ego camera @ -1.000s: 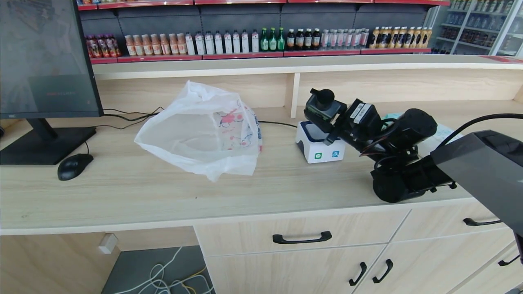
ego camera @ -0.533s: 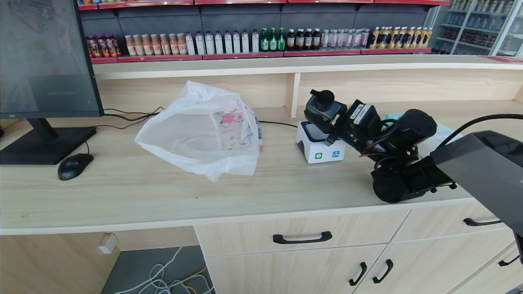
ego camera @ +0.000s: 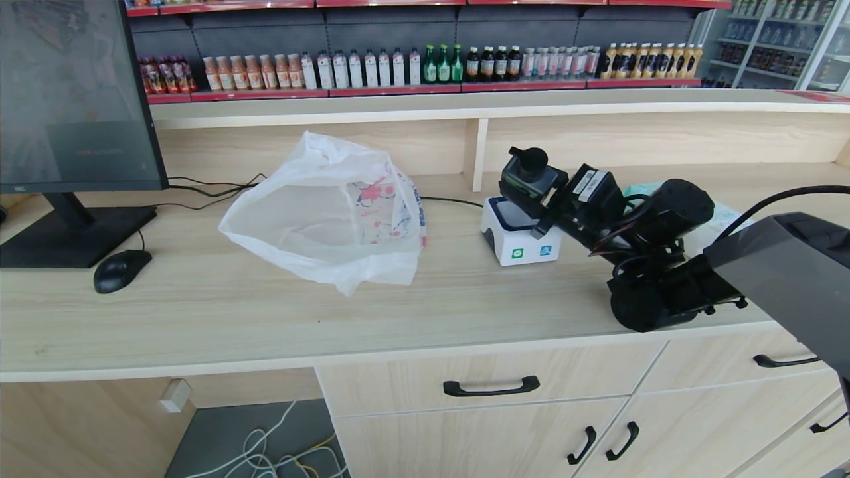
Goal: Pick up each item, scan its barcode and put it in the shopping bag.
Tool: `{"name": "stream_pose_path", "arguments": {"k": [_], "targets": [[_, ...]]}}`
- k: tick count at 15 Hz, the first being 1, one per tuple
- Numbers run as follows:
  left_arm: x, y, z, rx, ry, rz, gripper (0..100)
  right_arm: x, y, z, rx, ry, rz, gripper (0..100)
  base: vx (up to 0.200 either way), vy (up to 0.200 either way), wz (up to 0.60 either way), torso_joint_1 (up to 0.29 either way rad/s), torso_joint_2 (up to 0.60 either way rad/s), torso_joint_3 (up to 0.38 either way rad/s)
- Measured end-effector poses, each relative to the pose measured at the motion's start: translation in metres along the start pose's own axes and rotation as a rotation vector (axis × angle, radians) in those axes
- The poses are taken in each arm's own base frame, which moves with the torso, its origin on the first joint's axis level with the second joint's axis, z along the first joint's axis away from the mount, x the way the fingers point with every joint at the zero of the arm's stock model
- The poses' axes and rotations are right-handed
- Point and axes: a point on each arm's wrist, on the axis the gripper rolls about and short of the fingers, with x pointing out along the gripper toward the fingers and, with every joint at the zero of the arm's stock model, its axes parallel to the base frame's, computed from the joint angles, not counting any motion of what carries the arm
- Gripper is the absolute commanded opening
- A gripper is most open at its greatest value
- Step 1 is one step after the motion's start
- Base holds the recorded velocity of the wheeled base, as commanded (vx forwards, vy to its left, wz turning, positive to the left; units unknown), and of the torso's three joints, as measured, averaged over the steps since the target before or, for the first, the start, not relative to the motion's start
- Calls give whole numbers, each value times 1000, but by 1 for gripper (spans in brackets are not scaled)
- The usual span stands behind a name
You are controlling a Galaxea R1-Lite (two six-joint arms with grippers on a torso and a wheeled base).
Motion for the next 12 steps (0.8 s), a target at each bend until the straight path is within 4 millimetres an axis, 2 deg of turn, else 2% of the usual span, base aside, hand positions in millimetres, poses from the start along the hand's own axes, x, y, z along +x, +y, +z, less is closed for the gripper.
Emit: {"name": "stream_pose_path", "arguments": {"k": [3,5,9,12], "targets": [[0,0,0,0,0,0,100,1,-3,11,70,15,-53,0,0,0,0,0,0,0],[0,0,0,-1,0,0,100,-3,-1,25,167,60,-123,0,0,0,0,0,0,0],[0,0,0,-1,0,0,100,-24,10,65,433,196,-351,0,0,0,0,0,0,0],[0,0,0,8,2,-1,100,-44,14,95,527,247,-454,0,0,0,0,0,0,0]]}}
